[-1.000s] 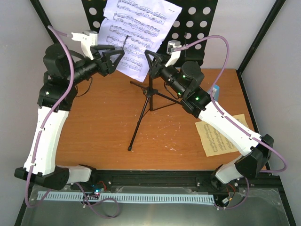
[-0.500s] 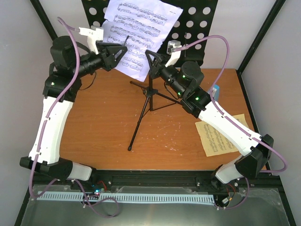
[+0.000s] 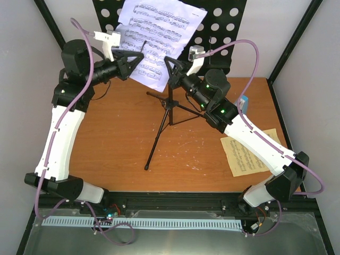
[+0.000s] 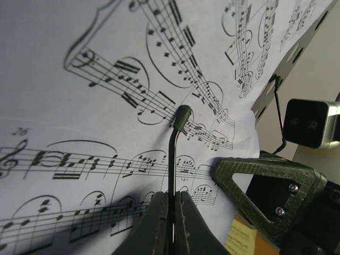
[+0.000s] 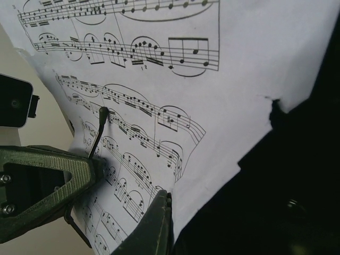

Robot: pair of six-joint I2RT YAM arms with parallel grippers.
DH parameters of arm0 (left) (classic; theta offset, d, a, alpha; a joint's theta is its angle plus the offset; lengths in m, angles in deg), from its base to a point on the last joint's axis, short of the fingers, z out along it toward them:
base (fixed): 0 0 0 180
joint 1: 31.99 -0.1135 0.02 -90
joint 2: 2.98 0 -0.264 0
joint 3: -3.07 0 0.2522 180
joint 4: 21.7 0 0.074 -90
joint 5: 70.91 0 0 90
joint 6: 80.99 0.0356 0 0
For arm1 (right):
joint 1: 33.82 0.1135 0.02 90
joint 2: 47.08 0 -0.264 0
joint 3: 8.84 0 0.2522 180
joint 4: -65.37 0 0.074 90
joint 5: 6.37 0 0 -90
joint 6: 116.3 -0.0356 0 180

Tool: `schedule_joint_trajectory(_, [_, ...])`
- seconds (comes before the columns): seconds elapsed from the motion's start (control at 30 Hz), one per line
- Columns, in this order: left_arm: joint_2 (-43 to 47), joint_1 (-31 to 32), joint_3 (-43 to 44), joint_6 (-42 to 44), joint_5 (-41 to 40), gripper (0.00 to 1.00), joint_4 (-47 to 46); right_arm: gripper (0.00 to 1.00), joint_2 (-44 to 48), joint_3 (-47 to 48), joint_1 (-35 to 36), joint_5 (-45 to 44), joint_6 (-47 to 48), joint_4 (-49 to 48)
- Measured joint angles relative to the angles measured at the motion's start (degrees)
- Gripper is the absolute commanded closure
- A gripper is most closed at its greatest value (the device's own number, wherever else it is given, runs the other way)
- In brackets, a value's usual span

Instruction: Pack up the instrument practice props

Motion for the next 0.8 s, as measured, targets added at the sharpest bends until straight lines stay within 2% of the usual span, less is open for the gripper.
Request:
schedule_joint_trajectory(0.43, [5.53,0.0,-10.01,6.36,1.49,1.0,-9.53,0.97,0.15,-0.02,0.0,-1.49,0.68,0.61])
schedule_joint_trajectory(0.67, [6.34,-0.04,-10.6,8.0,1.62,1.0,-10.01,0.97,1.7,-0.11,0.0,-1.66,1.95,1.16])
schedule_joint_trajectory(0.8, [6.38,-0.04,-10.64,8.0,1.57,1.0,-10.03,0.97,6.21,-3.13,0.0,-3.08,4.39,1.44])
